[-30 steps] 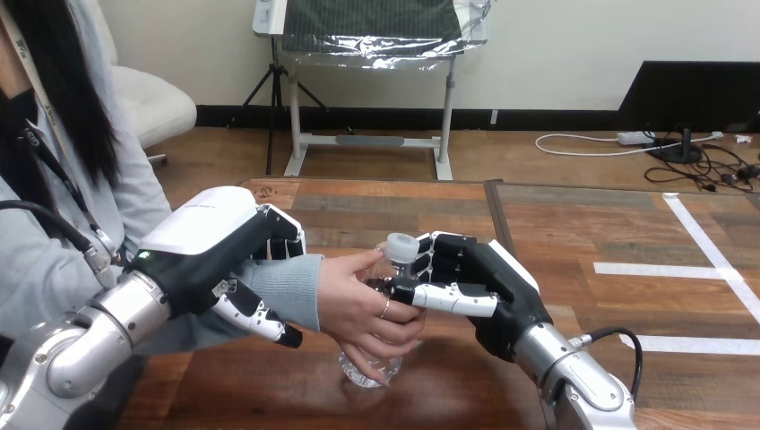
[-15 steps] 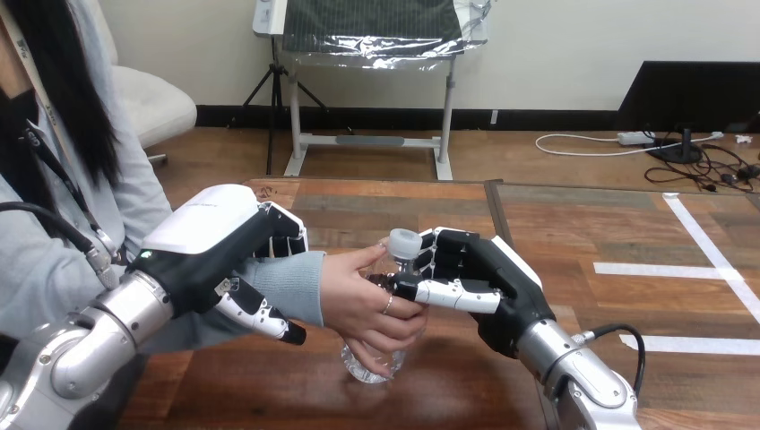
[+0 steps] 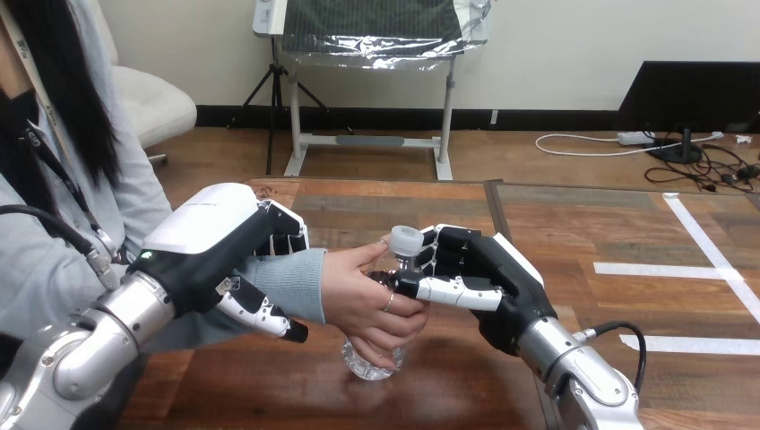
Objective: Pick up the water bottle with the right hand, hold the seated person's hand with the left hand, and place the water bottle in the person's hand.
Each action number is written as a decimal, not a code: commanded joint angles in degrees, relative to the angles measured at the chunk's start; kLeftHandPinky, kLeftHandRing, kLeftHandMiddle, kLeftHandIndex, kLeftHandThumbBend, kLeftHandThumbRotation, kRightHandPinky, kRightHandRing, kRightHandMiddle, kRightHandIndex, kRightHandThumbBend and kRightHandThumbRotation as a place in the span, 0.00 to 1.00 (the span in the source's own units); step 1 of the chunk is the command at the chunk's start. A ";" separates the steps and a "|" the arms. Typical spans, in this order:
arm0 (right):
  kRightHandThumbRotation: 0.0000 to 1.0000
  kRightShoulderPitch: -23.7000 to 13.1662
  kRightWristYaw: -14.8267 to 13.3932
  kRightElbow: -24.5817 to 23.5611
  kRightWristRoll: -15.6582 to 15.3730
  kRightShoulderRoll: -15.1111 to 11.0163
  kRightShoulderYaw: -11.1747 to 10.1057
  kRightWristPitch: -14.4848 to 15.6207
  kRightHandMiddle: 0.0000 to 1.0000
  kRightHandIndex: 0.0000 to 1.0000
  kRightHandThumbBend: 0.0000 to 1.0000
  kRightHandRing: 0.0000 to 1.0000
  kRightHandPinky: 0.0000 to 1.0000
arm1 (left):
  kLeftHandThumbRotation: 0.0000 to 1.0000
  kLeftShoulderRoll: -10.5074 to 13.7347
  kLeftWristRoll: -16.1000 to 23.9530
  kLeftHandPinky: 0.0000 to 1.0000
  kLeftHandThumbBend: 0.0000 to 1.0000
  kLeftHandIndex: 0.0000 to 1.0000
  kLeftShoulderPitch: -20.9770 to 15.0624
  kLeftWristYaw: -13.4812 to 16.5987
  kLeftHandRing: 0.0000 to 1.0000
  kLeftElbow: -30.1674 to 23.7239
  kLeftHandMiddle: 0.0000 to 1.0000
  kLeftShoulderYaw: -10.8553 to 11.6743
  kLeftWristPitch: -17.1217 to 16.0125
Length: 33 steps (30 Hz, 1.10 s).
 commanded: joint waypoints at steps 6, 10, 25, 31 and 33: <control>0.00 -4.33 -0.71 -2.24 1.16 -0.82 -1.08 -0.18 0.46 0.47 0.69 0.39 0.33 | 0.00 -1.01 -1.09 0.22 0.93 0.35 -3.61 1.23 0.27 -1.37 0.34 1.14 -2.07; 0.00 -4.50 -1.08 -1.84 0.77 -0.98 -1.00 -1.08 0.48 0.49 0.70 0.42 0.37 | 0.00 -0.96 -0.96 0.22 0.93 0.36 -3.54 1.15 0.28 -1.60 0.35 1.16 -1.68; 0.00 -4.89 -3.15 -1.30 -0.25 -1.28 -0.77 -1.87 0.58 0.58 0.72 0.53 0.48 | 0.00 -0.32 -0.81 0.30 0.96 0.43 -3.50 0.74 0.36 -1.49 0.41 1.20 -1.75; 0.01 -4.87 -5.45 -1.19 -2.28 -1.80 0.25 -2.88 0.63 0.63 0.72 0.59 0.53 | 0.02 -0.11 -0.80 0.36 0.97 0.47 -3.44 0.75 0.41 -1.46 0.45 1.19 -2.17; 0.03 -4.87 -6.46 -1.18 -3.25 -2.00 0.66 -3.20 0.65 0.65 0.72 0.61 0.55 | 0.03 -0.03 -0.73 0.37 0.97 0.48 -3.42 0.85 0.42 -1.45 0.46 1.19 -2.40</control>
